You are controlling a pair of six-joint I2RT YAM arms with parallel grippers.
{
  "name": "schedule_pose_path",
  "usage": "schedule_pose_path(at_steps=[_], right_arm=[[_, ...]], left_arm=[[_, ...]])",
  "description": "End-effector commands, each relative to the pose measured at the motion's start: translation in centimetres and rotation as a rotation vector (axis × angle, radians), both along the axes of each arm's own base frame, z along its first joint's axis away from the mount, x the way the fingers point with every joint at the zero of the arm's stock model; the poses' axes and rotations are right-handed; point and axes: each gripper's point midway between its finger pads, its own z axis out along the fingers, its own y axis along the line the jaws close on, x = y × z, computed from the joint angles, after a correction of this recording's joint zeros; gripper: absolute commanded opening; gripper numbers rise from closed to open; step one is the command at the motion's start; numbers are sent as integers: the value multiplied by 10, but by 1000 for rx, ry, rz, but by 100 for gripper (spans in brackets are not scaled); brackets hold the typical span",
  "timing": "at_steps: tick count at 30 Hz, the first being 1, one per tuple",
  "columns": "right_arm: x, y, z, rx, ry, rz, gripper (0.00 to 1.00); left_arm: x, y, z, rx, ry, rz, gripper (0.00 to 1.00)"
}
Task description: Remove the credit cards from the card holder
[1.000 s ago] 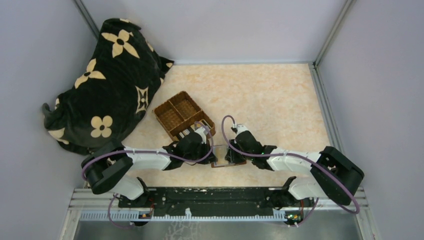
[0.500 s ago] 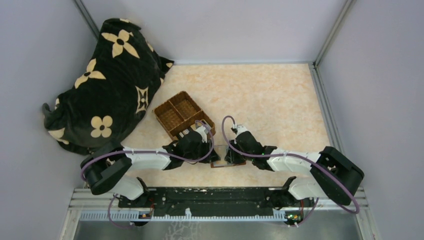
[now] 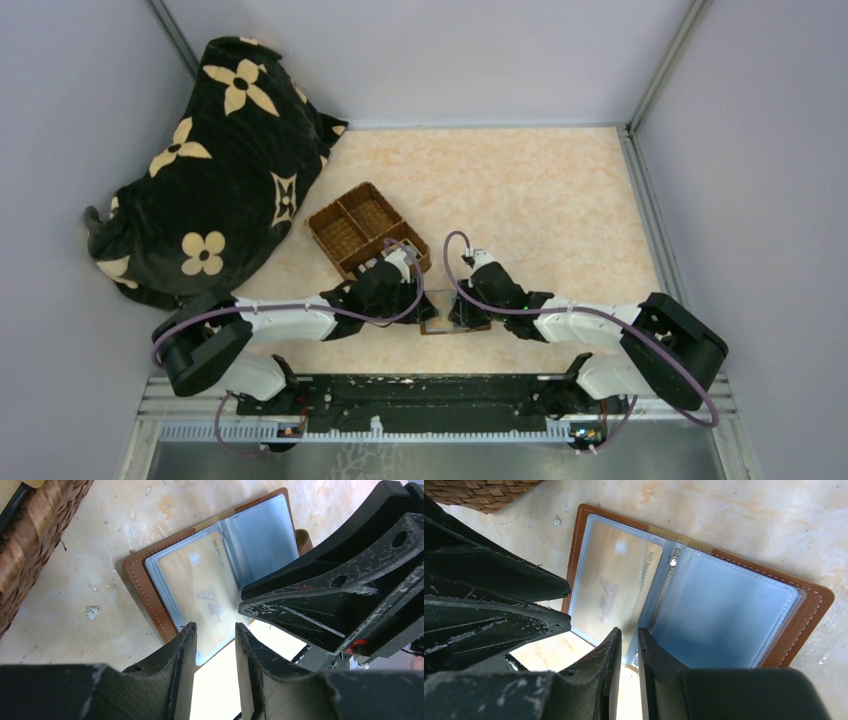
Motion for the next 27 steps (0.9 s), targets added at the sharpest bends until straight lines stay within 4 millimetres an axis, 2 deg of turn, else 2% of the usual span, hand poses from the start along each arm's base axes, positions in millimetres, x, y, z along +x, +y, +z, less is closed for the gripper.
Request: schedule_pose_path(at_steps=[1,15,27], right_arm=[[5,9,10,39,-30,4,19],[5,8,7,34,-27,5,19],[3,9,5,37,-21,12,19]], left_arm=[[1,-2,-3,11,-1,2,40],[0,0,-15,33,18,11,40],[-6,-18,-16,-20,52,-36,40]])
